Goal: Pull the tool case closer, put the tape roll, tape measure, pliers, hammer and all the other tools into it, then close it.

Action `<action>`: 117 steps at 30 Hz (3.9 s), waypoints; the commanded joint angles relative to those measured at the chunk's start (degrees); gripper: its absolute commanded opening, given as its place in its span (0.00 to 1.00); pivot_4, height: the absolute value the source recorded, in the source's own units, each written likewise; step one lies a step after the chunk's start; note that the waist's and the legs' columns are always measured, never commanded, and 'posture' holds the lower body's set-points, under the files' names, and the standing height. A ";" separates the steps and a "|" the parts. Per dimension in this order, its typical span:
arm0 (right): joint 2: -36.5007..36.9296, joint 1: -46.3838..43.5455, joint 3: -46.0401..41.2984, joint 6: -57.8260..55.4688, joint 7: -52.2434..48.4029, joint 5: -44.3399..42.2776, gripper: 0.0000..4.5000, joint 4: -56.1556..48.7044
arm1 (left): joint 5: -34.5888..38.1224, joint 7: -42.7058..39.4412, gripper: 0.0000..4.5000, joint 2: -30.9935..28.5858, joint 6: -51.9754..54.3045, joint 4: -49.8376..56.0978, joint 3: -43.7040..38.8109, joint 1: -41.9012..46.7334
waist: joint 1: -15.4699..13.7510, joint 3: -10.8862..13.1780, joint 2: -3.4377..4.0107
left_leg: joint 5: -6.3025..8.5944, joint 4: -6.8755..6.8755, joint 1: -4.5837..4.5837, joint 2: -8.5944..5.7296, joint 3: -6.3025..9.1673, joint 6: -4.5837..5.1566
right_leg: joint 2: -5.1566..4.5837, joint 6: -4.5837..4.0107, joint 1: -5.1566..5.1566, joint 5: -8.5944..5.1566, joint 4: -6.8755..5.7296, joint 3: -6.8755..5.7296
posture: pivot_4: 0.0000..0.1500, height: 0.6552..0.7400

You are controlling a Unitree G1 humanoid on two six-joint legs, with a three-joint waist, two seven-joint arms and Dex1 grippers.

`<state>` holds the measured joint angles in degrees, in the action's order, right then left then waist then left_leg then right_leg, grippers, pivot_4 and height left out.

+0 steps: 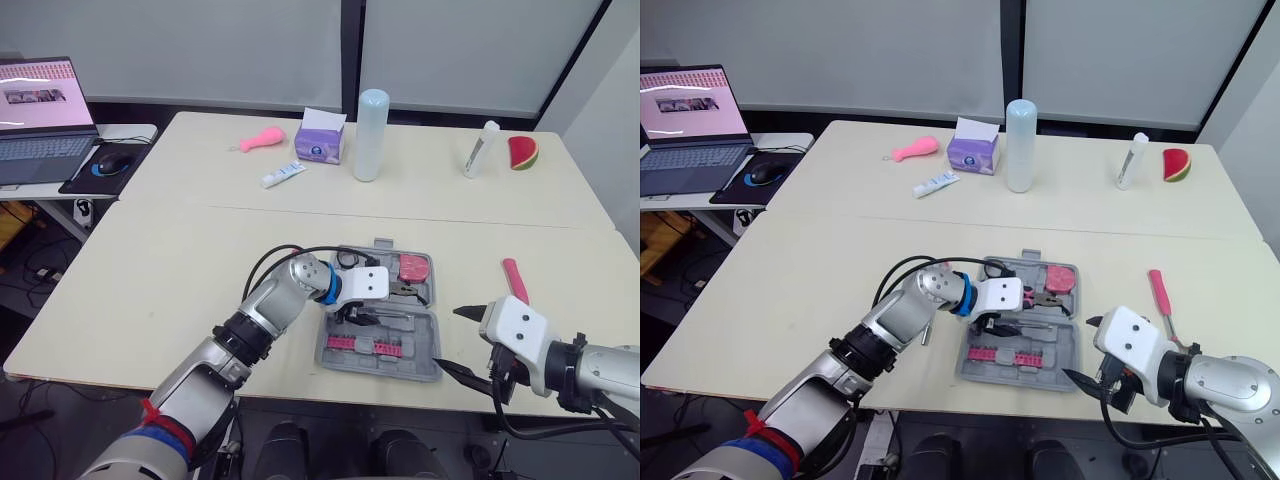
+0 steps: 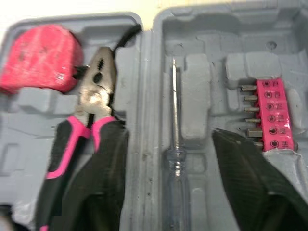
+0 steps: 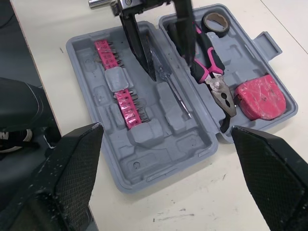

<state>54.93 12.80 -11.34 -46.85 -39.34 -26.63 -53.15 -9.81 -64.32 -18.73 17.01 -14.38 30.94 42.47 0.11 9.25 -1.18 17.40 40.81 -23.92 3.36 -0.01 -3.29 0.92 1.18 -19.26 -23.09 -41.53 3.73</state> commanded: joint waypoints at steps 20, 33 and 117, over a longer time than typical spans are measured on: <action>-1.04 -1.04 -1.59 0.03 0.62 -1.07 1.00 -2.23 | 2.65 -3.64 0.00 -1.01 -8.05 -5.22 -1.86 0.61 | -0.02 0.00 0.00 | -0.01 0.00 0.00 -0.01 0.01 -0.01 | -0.01 0.00 0.00 0.00 0.02 -0.02 | 1.00 0.53; -0.86 -1.24 -1.48 -0.37 0.57 -1.15 1.00 -2.47 | -1.87 0.35 0.00 1.13 -9.73 -12.21 0.56 -0.62 | -0.03 -0.01 0.02 | 0.03 0.01 0.02 -0.02 0.03 0.06 | -0.01 0.00 0.03 0.00 0.01 -0.03 | 1.00 0.53; -9.91 -5.93 -10.16 -1.38 8.97 8.08 0.81 33.69 | 33.52 -10.70 1.00 -21.74 2.46 26.25 -20.63 -21.46 | 1.50 -0.27 0.52 | 0.10 -0.16 0.09 -0.01 -0.09 0.19 | 0.03 0.00 0.11 0.00 0.23 0.32 | 1.00 0.53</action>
<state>44.46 8.25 -21.51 -47.80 -31.84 -19.50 -19.96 23.27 -74.56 -40.37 18.71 10.41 9.91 20.39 1.61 8.98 -0.66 17.50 40.64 -23.83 3.35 -0.10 -3.10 0.95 1.19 -19.15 -23.10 -41.30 4.05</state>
